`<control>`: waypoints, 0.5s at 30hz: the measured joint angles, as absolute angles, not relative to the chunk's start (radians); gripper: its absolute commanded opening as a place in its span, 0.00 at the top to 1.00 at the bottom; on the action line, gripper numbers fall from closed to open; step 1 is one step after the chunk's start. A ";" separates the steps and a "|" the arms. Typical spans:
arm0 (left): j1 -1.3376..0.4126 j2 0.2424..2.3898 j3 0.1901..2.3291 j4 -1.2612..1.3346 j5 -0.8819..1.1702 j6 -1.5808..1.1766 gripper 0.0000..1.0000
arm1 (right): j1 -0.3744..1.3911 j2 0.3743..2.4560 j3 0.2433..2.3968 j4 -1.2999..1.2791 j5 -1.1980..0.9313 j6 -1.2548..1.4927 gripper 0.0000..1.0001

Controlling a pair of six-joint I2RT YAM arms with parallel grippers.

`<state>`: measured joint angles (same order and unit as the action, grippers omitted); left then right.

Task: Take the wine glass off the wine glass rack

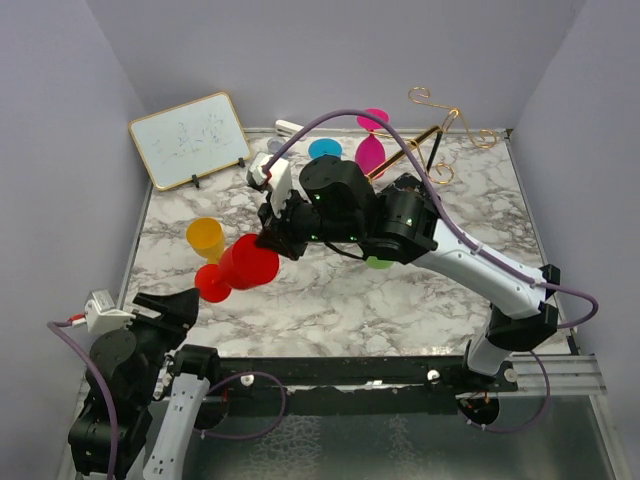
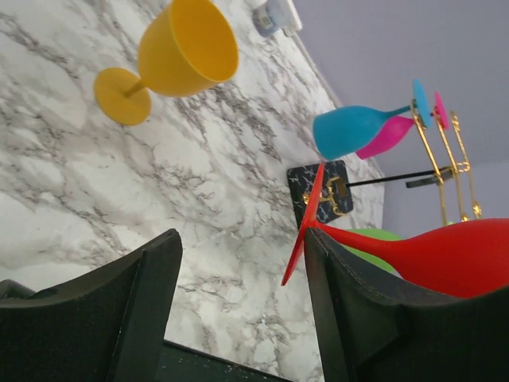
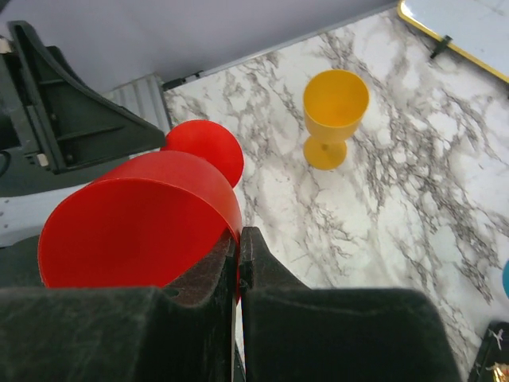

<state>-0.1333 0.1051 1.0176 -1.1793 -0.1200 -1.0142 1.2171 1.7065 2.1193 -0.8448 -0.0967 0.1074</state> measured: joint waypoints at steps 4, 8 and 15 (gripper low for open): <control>-0.133 0.134 1.018 -1.222 -0.184 -1.010 0.30 | 1.208 1.706 2.089 -0.846 -0.015 0.104 0.99; -0.133 0.185 1.019 -1.252 -0.233 -0.998 0.28 | 1.185 1.714 2.082 -0.849 0.056 0.100 0.99; -0.133 0.295 1.047 -1.249 -0.264 -0.953 0.28 | 1.048 1.922 2.278 -0.878 0.051 0.100 0.99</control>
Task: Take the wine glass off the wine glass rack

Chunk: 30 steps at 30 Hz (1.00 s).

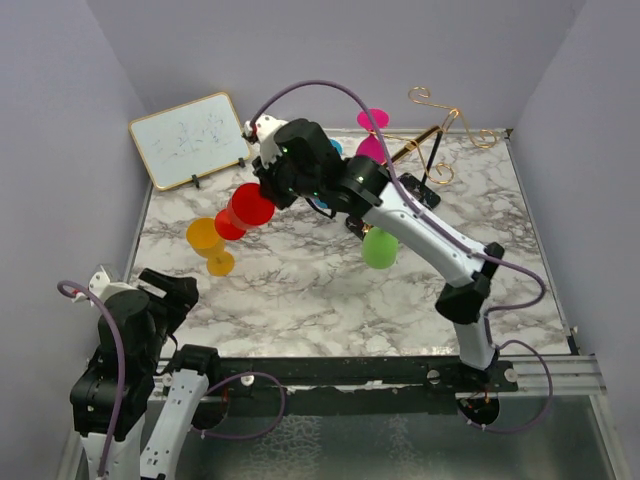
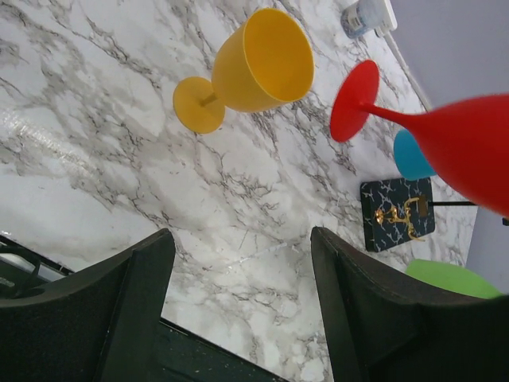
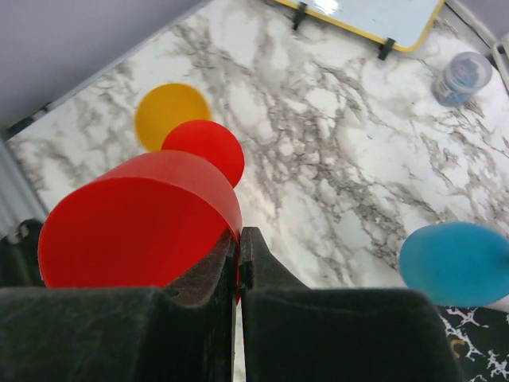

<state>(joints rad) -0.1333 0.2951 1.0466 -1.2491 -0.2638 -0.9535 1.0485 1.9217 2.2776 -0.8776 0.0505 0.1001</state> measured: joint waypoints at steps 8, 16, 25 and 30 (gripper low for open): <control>-0.133 0.404 1.141 -1.233 -0.276 -0.897 0.28 | 0.957 2.247 2.516 -0.934 0.039 0.098 0.99; -0.133 0.439 1.161 -1.195 -0.276 -0.865 0.28 | 0.948 2.269 2.501 -0.939 0.039 0.098 0.99; -0.133 0.427 1.131 -1.178 -0.269 -0.861 0.28 | 0.948 2.286 2.501 -0.929 -0.010 0.105 0.99; -0.133 0.411 1.118 -1.177 -0.260 -0.860 0.28 | 0.955 2.338 2.501 -0.925 -0.045 0.110 0.99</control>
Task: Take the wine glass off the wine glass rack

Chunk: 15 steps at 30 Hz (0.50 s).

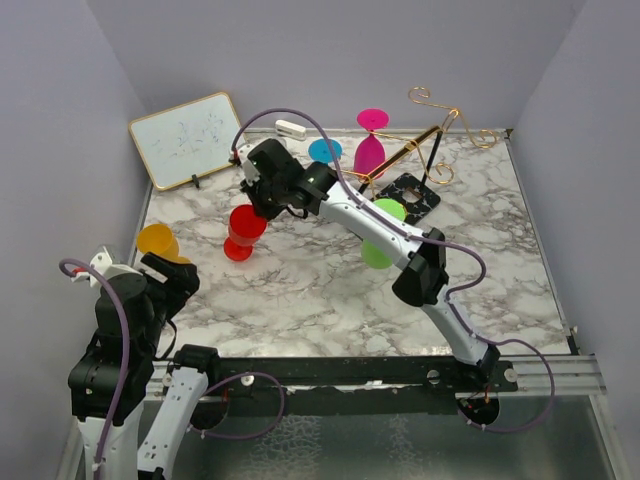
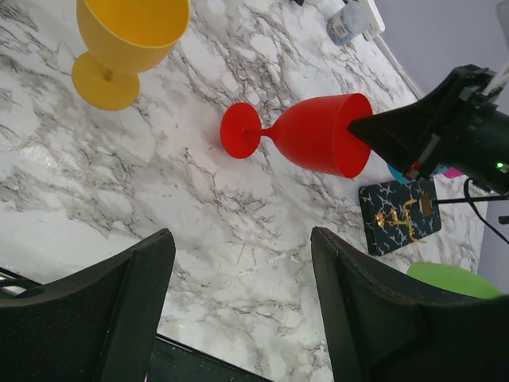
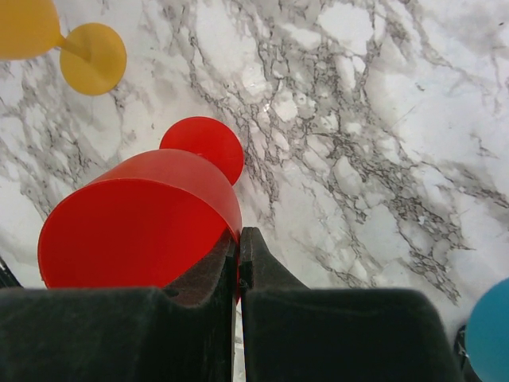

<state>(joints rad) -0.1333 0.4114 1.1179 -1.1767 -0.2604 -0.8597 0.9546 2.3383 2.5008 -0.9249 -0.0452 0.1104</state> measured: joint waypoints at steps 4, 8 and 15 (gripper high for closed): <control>-0.133 0.397 1.103 -1.177 -0.253 -0.859 0.28 | 0.971 2.386 2.501 -0.923 -0.052 0.111 0.99; -0.133 0.393 1.095 -1.177 -0.250 -0.858 0.29 | 0.992 2.433 2.523 -0.913 -0.056 0.115 0.99; -0.133 0.392 1.088 -1.176 -0.244 -0.857 0.28 | 1.019 2.441 2.537 -0.892 -0.065 0.118 0.83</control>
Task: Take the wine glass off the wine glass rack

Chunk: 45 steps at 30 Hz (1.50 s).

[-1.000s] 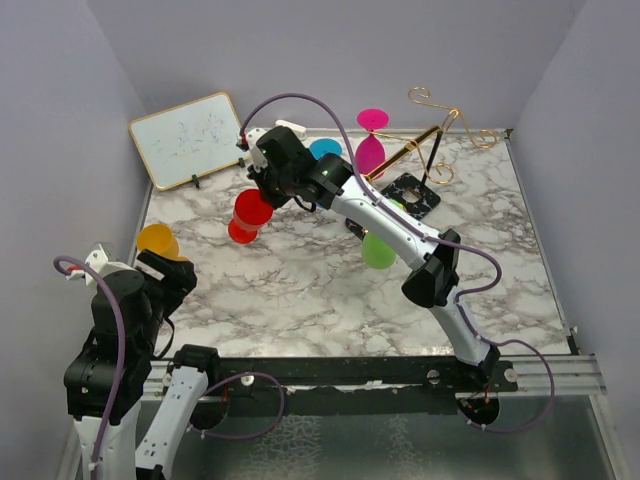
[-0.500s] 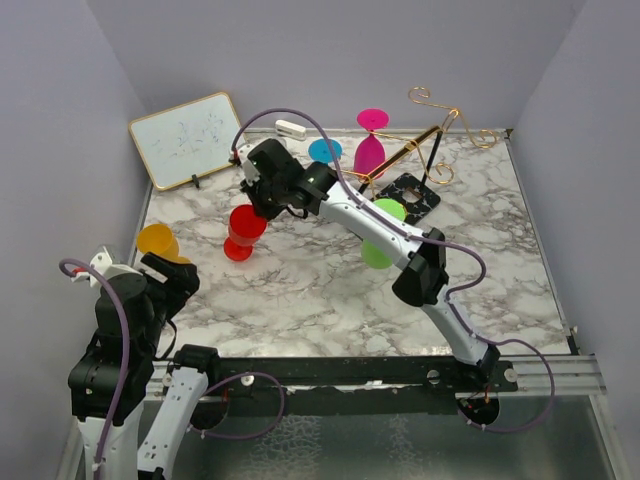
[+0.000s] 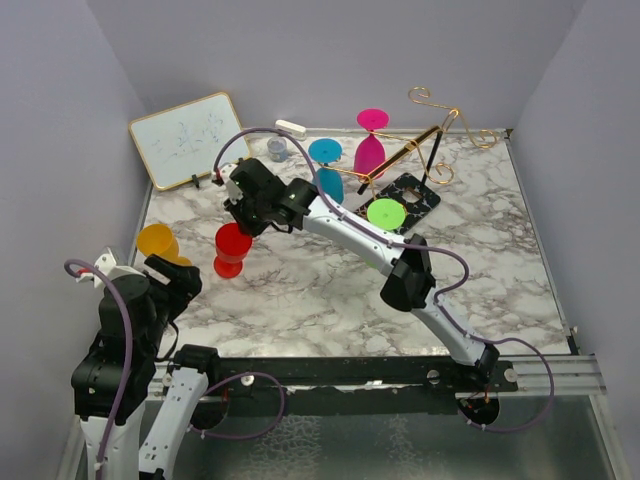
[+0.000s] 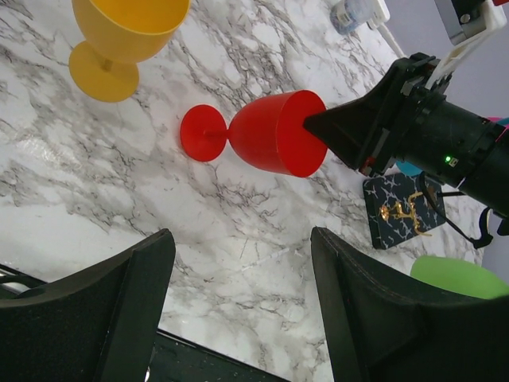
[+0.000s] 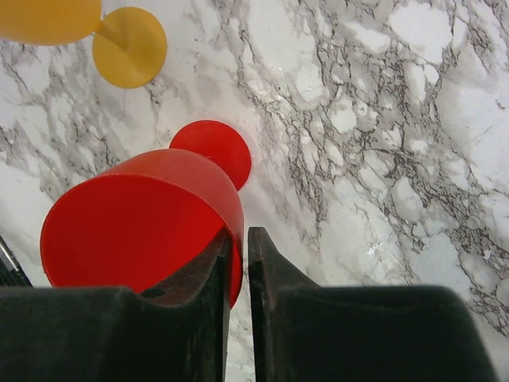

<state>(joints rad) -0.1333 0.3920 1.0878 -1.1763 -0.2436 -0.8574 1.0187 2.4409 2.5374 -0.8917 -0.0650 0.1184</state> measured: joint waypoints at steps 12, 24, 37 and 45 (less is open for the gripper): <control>-0.133 0.379 1.065 -1.177 -0.231 -0.857 0.29 | 1.031 2.440 2.532 -0.796 -0.083 0.135 0.73; -0.133 0.341 1.064 -1.177 -0.228 -0.869 0.29 | 1.031 2.247 2.410 -0.711 -0.095 0.176 0.68; -0.133 0.316 1.018 -1.091 -0.121 -0.865 0.30 | 0.960 1.502 1.840 -0.588 0.002 0.383 0.63; -0.133 0.441 0.970 -0.835 0.152 -0.841 0.32 | 0.635 1.129 1.622 -0.657 0.078 0.529 0.60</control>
